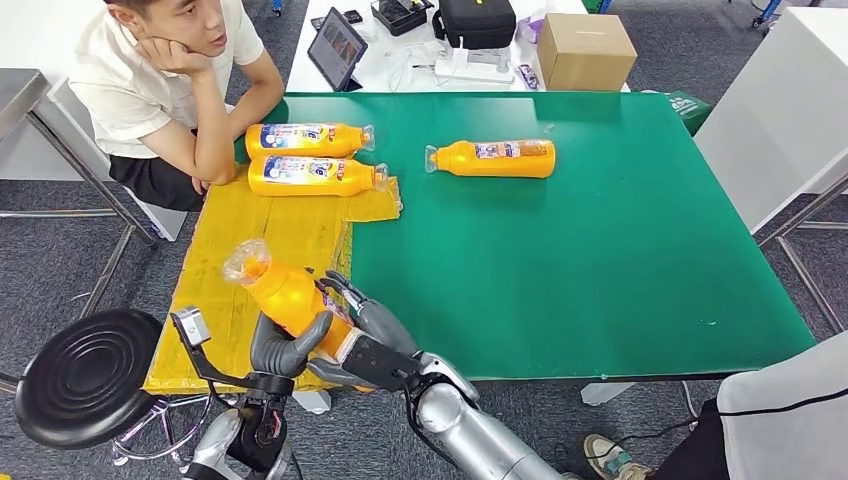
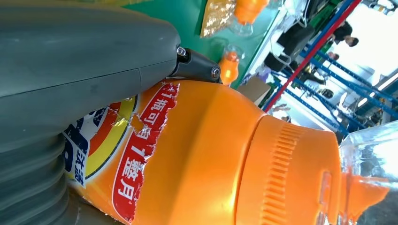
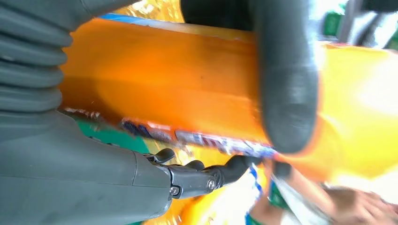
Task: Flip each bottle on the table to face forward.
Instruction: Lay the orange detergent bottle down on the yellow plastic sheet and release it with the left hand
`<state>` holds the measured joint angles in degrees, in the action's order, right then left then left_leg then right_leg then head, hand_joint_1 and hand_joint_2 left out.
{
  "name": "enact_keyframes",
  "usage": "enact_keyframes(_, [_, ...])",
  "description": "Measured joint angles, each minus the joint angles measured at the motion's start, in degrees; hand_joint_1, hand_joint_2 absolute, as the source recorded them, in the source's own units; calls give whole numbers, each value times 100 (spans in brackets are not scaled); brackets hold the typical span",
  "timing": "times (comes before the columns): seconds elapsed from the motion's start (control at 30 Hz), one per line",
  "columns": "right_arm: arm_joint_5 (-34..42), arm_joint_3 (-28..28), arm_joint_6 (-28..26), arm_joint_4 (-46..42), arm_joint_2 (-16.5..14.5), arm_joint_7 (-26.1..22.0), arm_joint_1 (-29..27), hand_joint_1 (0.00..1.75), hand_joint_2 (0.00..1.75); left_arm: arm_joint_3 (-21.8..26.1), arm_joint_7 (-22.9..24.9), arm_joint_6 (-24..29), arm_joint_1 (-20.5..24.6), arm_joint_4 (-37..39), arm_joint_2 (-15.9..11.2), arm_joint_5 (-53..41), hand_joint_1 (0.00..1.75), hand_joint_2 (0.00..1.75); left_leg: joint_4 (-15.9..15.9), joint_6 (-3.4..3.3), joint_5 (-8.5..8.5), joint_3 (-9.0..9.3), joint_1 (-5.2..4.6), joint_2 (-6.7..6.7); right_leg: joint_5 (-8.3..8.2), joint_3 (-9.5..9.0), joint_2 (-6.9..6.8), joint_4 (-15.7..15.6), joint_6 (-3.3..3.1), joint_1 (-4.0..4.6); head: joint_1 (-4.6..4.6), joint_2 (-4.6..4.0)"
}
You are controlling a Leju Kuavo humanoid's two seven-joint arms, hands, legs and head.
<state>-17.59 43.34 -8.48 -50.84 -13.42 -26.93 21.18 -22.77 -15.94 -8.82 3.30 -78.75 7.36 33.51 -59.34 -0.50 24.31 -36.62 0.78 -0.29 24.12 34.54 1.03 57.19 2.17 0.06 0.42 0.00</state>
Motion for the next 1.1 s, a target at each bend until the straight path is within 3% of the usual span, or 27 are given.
enact_keyframes(0.17, [-192,0,-344,-262,29,-66,-178,0,0,70,-58,300,-1,-5,-45,-236,175,175,0,0,0,0,0,0,0,1,0,0,0,0,-1,0])
enact_keyframes(0.23, [-444,0,-749,-415,79,-82,-317,0,0,117,-154,801,-1,-19,-84,-806,175,175,0,0,0,0,0,0,0,1,0,0,0,1,0,0])
enact_keyframes(0.37, [-1189,-8,-1614,-808,275,-4,-738,0,0,258,-398,2046,54,-107,-226,-2838,175,175,0,1,1,0,0,0,1,2,-1,0,-1,1,2,0])
enact_keyframes(0.5, [-1468,-15,-1772,-1074,426,54,-1018,0,0,440,-410,2366,109,-144,-334,-3633,175,175,0,1,2,-1,0,1,1,5,-2,0,-2,1,-1,0])
enact_keyframes(0.57, [-1619,-17,-1823,-1151,468,104,-1081,0,0,475,-342,2656,129,-148,-366,-4118,175,175,0,1,1,-1,1,0,2,4,-3,0,-2,1,1,0])
enact_keyframes(0.8, [-2152,-23,-1828,-1460,522,214,-1320,0,0,894,522,3848,565,117,-547,-7378,175,175,0,5,-6,-1,1,-2,0,5,-5,0,-2,1,0,0])
enact_keyframes(0.93, [-1996,-28,-1713,-1660,507,88,-1413,0,0,970,965,3472,1064,607,-664,-8785,175,175,0,5,-13,-2,3,-13,0,4,-12,0,-2,1,0,0])
enact_keyframes(1.1, [-1766,-57,-1495,-1766,489,-76,-1489,0,0,735,1345,2768,1820,1712,-672,-9680,175,175,0,2,-15,-2,-1,-12,-4,3,-11,0,-1,-4,2,0])
